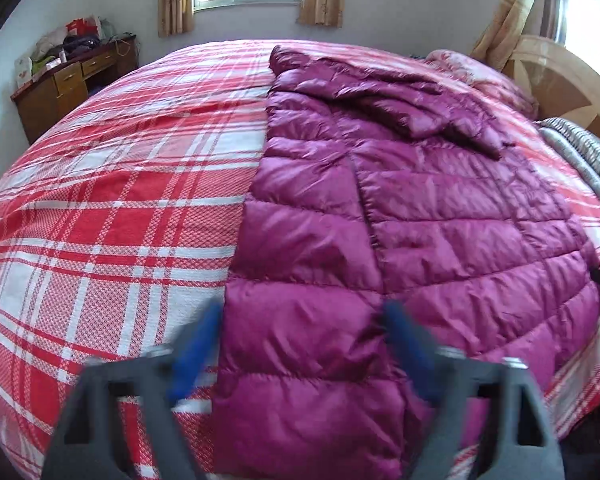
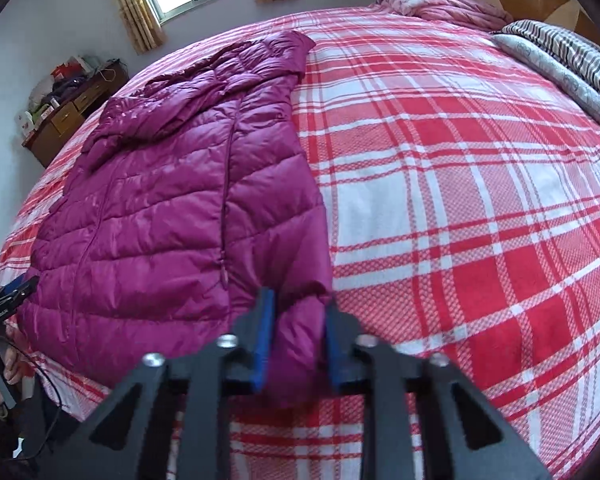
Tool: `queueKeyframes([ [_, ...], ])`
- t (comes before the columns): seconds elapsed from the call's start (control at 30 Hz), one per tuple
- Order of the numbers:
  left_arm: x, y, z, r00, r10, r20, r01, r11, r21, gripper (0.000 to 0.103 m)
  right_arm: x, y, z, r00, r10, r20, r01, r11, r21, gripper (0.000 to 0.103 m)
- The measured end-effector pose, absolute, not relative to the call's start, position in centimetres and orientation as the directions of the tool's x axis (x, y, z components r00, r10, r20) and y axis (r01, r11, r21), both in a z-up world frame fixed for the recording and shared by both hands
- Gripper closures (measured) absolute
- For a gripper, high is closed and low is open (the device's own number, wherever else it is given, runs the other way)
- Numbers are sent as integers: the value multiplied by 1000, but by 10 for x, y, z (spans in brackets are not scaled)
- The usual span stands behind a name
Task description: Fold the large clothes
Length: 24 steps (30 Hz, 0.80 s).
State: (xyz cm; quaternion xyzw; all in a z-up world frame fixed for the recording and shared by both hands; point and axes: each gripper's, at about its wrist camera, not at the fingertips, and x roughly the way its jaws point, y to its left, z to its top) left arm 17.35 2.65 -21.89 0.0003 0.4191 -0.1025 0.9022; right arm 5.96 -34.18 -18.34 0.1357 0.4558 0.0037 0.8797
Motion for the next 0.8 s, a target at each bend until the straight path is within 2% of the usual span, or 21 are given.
queueKeyframes([
  [0.03, 171, 26, -216, 617, -217, -756, 215, 971, -103, 86, 56, -341, -183, 588, 142, -796, 112, 961, 255, 93],
  [0.07, 170, 27, -214, 604, -247, -758, 234, 964, -127, 93, 51, -339, -179, 601, 137, -787, 110, 962, 251, 94],
  [0.37, 129, 44, -136, 679, -404, -613, 332, 914, -235, 97, 3, -333, -110, 744, 158, -649, 58, 953, 298, 97],
  [0.53, 105, 59, -80, 723, -486, -491, 381, 874, -302, 98, -28, -344, -55, 826, 177, -535, 8, 946, 325, 98],
  [0.7, 87, 73, -37, 756, -524, -391, 415, 847, -334, 98, -58, -353, 0, 902, 137, -410, -10, 955, 297, 102],
  [0.8, 87, 73, -36, 759, -523, -386, 420, 848, -323, 98, -53, -354, 2, 887, 177, -427, -51, 956, 290, 101],
])
